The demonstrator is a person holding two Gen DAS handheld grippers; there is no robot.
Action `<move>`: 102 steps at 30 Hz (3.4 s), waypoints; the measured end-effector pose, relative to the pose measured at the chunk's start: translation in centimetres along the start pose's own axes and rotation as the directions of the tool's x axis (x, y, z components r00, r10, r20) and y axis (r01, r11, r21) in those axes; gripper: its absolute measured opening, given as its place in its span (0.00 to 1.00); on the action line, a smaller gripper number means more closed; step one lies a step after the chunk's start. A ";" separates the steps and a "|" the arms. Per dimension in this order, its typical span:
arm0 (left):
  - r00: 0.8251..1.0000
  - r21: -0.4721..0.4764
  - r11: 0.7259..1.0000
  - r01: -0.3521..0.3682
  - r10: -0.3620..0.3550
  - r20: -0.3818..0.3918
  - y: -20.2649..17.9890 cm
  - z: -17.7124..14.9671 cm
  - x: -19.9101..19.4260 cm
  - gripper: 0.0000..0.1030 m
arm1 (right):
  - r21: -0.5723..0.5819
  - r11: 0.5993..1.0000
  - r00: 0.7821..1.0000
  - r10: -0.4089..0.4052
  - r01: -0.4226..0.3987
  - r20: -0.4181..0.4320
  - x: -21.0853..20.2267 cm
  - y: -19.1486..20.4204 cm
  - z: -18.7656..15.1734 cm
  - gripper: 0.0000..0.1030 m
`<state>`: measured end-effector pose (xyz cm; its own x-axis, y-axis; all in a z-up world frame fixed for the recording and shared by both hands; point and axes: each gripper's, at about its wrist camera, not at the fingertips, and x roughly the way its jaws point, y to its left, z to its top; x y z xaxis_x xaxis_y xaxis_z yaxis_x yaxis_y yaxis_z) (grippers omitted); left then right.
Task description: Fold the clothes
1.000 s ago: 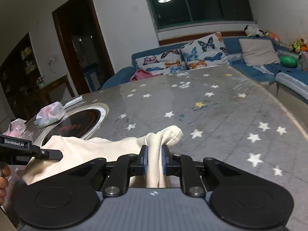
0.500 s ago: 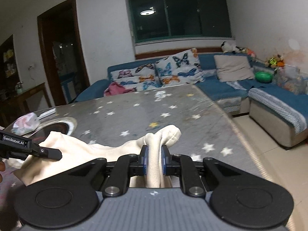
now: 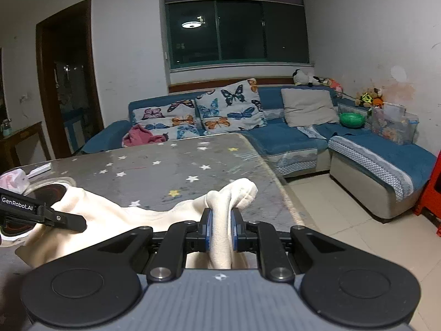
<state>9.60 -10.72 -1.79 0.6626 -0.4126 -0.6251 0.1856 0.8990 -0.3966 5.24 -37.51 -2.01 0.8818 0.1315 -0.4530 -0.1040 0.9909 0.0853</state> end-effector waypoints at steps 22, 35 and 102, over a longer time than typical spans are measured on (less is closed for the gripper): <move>0.999 0.092 0.996 -0.022 0.025 -0.039 -4.0 0.7 5.1 0.17 | -0.024 0.994 0.993 -0.109 0.108 -0.049 3.7 -3.5 0.9 0.12; 0.995 0.117 0.992 -0.038 0.048 -0.086 -3.5 0.0 6.5 0.17 | -0.042 0.988 0.980 -0.151 0.147 -0.126 6.6 -4.6 -0.8 0.12; 0.998 0.281 0.959 0.036 -0.021 -0.058 -3.8 -4.1 0.1 0.34 | -0.114 0.994 0.991 -0.013 -0.002 -0.130 -1.9 2.1 -6.2 0.34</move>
<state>5.94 -14.74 -3.12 0.6153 -0.4390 -0.6548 0.4062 0.8884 -0.2140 0.46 -35.55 -6.47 0.8156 0.1212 -0.5658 -0.1574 0.9874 -0.0152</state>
